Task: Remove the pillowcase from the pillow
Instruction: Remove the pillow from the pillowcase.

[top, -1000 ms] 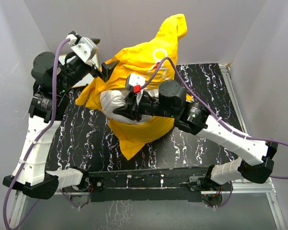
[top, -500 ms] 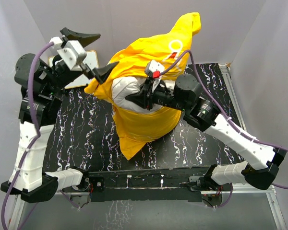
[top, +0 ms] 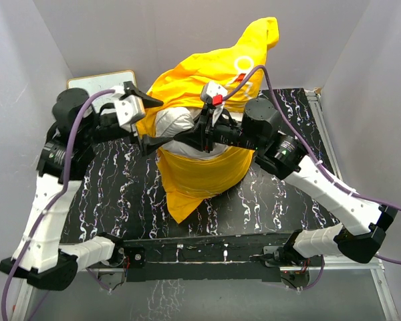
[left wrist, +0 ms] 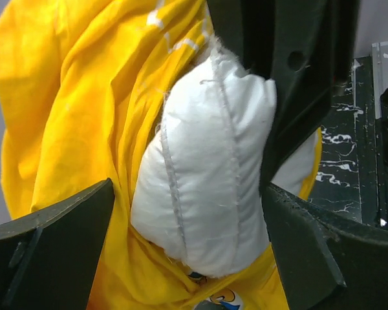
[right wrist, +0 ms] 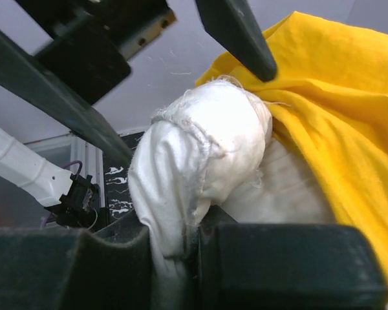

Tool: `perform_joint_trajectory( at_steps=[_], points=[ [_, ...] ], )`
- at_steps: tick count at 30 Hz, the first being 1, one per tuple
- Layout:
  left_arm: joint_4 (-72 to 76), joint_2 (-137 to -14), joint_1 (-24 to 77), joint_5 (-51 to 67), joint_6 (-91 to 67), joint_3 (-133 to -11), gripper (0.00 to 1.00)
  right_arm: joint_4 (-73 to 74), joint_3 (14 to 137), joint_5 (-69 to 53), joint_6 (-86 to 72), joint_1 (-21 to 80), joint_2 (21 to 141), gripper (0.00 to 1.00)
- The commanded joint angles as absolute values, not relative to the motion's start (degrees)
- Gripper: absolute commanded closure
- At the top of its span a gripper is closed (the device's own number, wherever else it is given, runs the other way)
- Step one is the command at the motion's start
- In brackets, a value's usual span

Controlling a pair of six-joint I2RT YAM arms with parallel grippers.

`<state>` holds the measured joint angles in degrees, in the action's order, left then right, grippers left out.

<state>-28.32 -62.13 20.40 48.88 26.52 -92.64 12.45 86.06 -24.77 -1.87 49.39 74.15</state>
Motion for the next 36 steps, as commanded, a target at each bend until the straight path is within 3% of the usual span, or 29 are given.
perform_joint_trajectory(
  at_steps=[1, 6, 10, 12, 13, 14, 15, 19, 27, 36],
  points=[
    [-26.8, -64.9, 20.3, 53.6, 26.1, -92.7, 0.07, 14.5, 90.4, -29.3, -3.3, 49.2, 75.5, 0.92],
    [-34.6, -67.0, 20.3, 56.2, 31.0, -92.8, 0.16, 16.6, 93.7, -32.6, -3.8, 49.2, 77.2, 0.88],
    [-33.2, -66.2, 22.1, 55.5, 29.3, -89.3, 0.36, 19.9, 98.4, -33.7, -3.7, 49.2, 79.3, 0.76],
    [-31.1, -65.6, 24.7, 53.3, 28.4, -87.2, 0.55, 22.3, 101.6, -32.6, -2.6, 49.2, 80.1, 0.62],
    [-30.2, -65.3, 26.0, 51.6, 28.5, -86.4, 0.80, 23.6, 103.6, -30.8, -1.7, 49.1, 80.3, 0.56],
    [-29.1, -64.9, 27.5, 49.7, 28.3, -85.7, 0.94, 24.6, 105.9, -28.9, -1.0, 49.0, 80.2, 0.50],
    [-28.1, -64.4, 28.9, 48.3, 28.3, -85.0, 1.00, 24.9, 107.4, -26.9, -0.2, 48.8, 80.0, 0.44],
    [-27.3, -63.5, 30.6, 46.1, 30.1, -83.9, 1.00, 26.9, 115.1, -19.6, 3.1, 48.1, 79.8, 0.30],
    [-28.8, -63.3, 31.3, 44.9, 31.8, -84.3, 1.00, 34.6, 118.8, -13.4, 11.1, 48.0, 80.7, 0.21],
    [-28.9, -62.5, 31.6, 44.1, 34.2, -84.5, 1.00, 45.2, 116.7, -3.8, 18.7, 48.0, 82.4, 0.22]
  ],
)
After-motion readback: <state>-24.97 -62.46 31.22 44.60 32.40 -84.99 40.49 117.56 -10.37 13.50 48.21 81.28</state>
